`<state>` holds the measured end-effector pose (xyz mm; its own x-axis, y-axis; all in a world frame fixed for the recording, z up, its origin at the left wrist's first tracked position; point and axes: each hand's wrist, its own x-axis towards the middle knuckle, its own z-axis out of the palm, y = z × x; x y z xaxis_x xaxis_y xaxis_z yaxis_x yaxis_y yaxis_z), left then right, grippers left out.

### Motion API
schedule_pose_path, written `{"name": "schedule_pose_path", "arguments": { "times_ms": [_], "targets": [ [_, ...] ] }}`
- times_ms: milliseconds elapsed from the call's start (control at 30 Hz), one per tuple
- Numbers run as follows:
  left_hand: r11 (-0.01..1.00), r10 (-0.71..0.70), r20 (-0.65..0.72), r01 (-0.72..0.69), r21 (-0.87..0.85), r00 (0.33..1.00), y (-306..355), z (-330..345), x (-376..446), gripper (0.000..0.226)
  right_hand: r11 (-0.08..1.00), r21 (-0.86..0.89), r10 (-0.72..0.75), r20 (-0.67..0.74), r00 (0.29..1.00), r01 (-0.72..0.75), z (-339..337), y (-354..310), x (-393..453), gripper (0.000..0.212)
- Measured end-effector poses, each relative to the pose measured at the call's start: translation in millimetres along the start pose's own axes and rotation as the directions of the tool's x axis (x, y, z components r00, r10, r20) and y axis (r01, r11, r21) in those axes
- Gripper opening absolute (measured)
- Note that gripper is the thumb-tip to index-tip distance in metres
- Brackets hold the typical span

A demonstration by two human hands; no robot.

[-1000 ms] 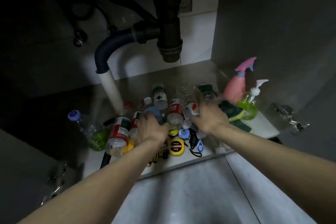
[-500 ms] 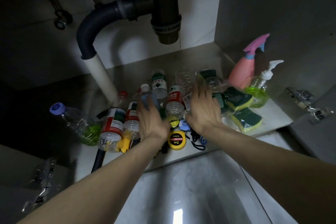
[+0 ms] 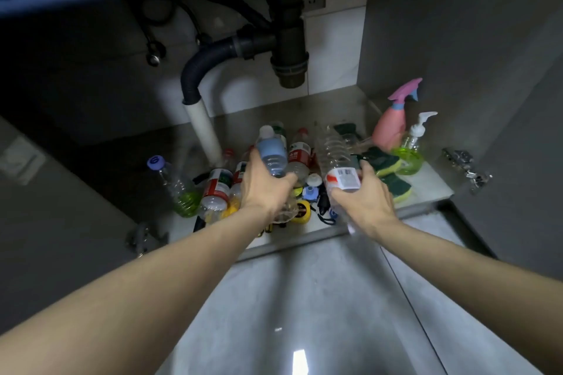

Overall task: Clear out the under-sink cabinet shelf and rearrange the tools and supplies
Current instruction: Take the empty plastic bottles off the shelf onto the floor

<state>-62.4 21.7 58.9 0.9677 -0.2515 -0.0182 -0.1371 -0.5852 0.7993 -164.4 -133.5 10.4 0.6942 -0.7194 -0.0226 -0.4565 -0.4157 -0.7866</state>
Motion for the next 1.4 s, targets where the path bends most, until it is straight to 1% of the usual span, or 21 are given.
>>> {"name": "schedule_pose_path", "arguments": {
  "times_ms": [67, 167, 233, 300, 400, 500, 533, 600, 700, 767, 833, 967, 1067, 1133, 1267, 1400],
  "targets": [
    [1.0, 0.003, 0.0, -0.003, 0.022, 1.0, 8.7, -6.8, -25.0, 0.066, 1.0, -0.012, 0.02, 0.062, 0.998, -0.02, -22.2, 10.6, -19.1, 0.08],
    [0.999, -0.026, 0.035, 0.024, 0.045, 0.999, 2.8, -7.6, -76.8, 0.068, 0.991, 0.096, 0.089, 0.082, 0.993, -0.097, -45.8, 29.1, -60.5, 0.091],
    [0.997, -0.075, 0.062, 0.074, 0.025, 0.995, -11.1, -3.2, -112.5, 0.068, 0.983, 0.096, 0.151, 0.081, 0.985, -0.158, -50.9, 47.1, -94.8, 0.087],
    [0.989, -0.148, 0.093, 0.149, -0.005, 0.985, -29.7, 3.2, -144.7, 0.071, 0.974, 0.064, 0.207, 0.122, 0.971, -0.216, -50.6, 68.6, -126.5, 0.083],
    [0.96, -0.28, 0.115, 0.276, 0.047, 0.953, -59.7, 10.0, -188.5, 0.069, 0.955, 0.016, 0.289, 0.188, 0.939, -0.297, -47.4, 94.2, -161.6, 0.088],
    [0.911, -0.411, 0.14, 0.399, 0.103, 0.901, -85.5, 15.1, -221.3, 0.054, 0.94, -0.039, 0.337, 0.258, 0.905, -0.339, -40.9, 111.2, -186.5, 0.096],
    [0.894, -0.446, 0.144, 0.433, 0.115, 0.883, -92.4, 17.5, -227.8, 0.055, 0.939, -0.056, 0.34, 0.277, 0.899, -0.339, -37.6, 115.3, -191.9, 0.098],
    [0.877, -0.479, 0.17, 0.463, 0.128, 0.861, -104.4, 25.4, -234.4, 0.063, 0.94, -0.092, 0.34, 0.305, 0.889, -0.328, -30.5, 122.4, -197.1, 0.099],
    [0.893, -0.448, 0.214, 0.427, 0.142, 0.868, -115.8, 41.9, -229.8, 0.073, 0.944, -0.163, 0.324, 0.323, 0.889, -0.285, -18.1, 132.6, -193.4, 0.09],
    [0.906, -0.42, 0.227, 0.392, 0.159, 0.879, -123.7, 51.5, -219.1, 0.068, 0.948, -0.198, 0.306, 0.347, 0.886, -0.25, -8.1, 138.9, -185.4, 0.08],
    [0.911, -0.391, 0.227, 0.34, 0.233, 0.892, -133.9, 59.6, -202.6, 0.062, 0.949, -0.21, 0.296, 0.355, 0.887, -0.233, 3.6, 142.8, -172.6, 0.073],
    [0.899, -0.296, 0.229, 0.19, 0.395, 0.927, -158.7, 82.8, -162.7, 0.066, 0.961, -0.122, 0.274, 0.338, 0.9, -0.247, 31.2, 147.9, -138.4, 0.061],
    [0.883, -0.273, 0.257, 0.136, 0.449, 0.927, -175.4, 100.4, -143.8, 0.072, 0.968, -0.094, 0.251, 0.31, 0.917, -0.233, 49.3, 151.9, -118.7, 0.046],
    [0.889, -0.278, 0.276, 0.138, 0.437, 0.92, -187.4, 107.0, -138.1, 0.076, 0.972, -0.082, 0.234, 0.322, 0.917, -0.22, 58.7, 154.1, -112.8, 0.045],
    [0.917, -0.291, 0.308, 0.172, 0.36, 0.906, -207.9, 111.7, -134.5, 0.083, 0.983, -0.107, 0.18, 0.341, 0.923, -0.152, 70.7, 159.9, -111.4, 0.056],
    [0.924, -0.271, 0.317, 0.154, 0.349, 0.909, -211.6, 112.0, -134.5, 0.084, 0.981, -0.129, 0.183, 0.347, 0.92, -0.147, 75.6, 160.8, -116.0, 0.064]
  ]
}}
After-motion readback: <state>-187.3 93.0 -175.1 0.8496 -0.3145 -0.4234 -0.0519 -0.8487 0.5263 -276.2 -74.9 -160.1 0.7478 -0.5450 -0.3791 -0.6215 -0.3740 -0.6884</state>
